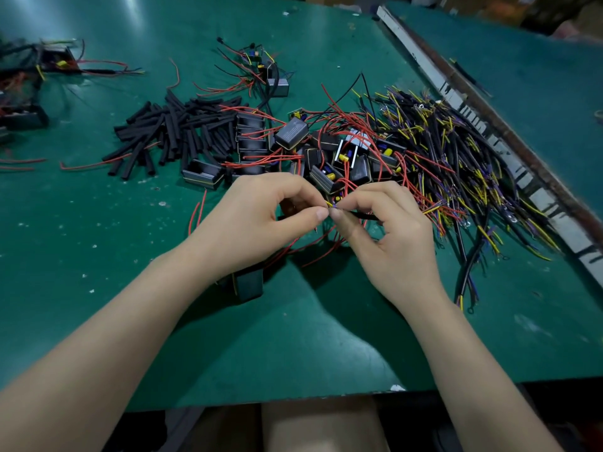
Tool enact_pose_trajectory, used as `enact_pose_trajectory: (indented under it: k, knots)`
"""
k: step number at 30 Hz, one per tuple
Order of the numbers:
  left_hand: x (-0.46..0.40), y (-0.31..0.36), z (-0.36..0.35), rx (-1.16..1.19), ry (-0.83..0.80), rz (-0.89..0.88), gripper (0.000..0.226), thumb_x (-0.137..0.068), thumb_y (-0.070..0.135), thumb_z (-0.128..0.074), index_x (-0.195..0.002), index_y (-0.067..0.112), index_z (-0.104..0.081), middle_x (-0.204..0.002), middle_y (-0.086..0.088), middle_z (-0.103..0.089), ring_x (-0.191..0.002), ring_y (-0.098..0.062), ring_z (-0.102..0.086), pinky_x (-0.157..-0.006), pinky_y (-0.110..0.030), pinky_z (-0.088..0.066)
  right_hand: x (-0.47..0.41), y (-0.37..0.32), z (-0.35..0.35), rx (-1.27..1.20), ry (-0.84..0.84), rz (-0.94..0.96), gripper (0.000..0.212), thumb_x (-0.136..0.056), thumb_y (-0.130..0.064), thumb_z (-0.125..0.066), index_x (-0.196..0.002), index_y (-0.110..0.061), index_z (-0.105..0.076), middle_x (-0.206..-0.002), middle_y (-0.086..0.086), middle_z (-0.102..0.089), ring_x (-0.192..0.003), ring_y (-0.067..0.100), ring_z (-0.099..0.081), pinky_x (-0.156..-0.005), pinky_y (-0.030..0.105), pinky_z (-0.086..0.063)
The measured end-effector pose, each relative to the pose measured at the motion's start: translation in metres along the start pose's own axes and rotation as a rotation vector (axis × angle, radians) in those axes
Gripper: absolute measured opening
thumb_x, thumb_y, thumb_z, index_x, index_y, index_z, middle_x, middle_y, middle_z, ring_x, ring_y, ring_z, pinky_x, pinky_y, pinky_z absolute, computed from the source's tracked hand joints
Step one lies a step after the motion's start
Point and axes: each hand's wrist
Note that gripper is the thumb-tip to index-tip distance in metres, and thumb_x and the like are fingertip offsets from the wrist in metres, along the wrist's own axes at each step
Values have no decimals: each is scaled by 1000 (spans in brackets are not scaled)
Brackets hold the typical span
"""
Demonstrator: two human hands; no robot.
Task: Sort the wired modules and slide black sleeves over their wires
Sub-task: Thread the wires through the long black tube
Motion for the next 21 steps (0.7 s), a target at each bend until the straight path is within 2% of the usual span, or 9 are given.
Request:
enact_pose_trajectory:
  k: [3,5,12,17,21]
  knots:
    - [1,1,1,1,6,1,10,-82,23,-61,-85,17,-68,-79,13,-65,-76,-1,-58,-70,-5,-39,0,0,1,-9,-5,0,6,-87,-12,-68,-88,-7,-69,-91,-2,-59,-87,22,-57,-77,39,-47]
    - [1,3,2,-7,16,9,9,-80,22,-60,-83,18,-67,-76,15,-62,-74,1,-56,-69,-3,-37,0,0,1,-9,-13,1,6,-87,-12,-68,-88,-6,-69,-90,-1,-59,-87,21,-57,-77,40,-48]
    - [0,5,3,-24,23,-12,11,-82,22,-57,-85,15,-65,-73,14,-60,-70,-1,-53,-67,-11,-39,0,1,1,8,-32,48,9,-87,-12,-67,-88,-3,-69,-90,3,-61,-85,22,-58,-73,44,-48]
    - [0,4,4,-16,49,-31,14,-87,24,-57,-87,17,-69,-81,2,-66,-77,-8,-57,-72,-17,-43,-1,1,1,12,-18,47,8,-87,-12,-68,-87,-4,-68,-89,2,-62,-84,23,-59,-72,46,-47]
    - [0,4,5,7,52,2,14,-84,27,-58,-82,19,-70,-78,3,-65,-74,-7,-57,-70,-14,-41,0,1,1,0,-17,50,8,-87,-13,-68,-85,-6,-68,-88,-3,-59,-84,19,-58,-72,45,-47]
Point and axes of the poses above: each hand's wrist, its own x-axis away from the middle knuckle, its own z-axis out of the back of the hand, y = z × x
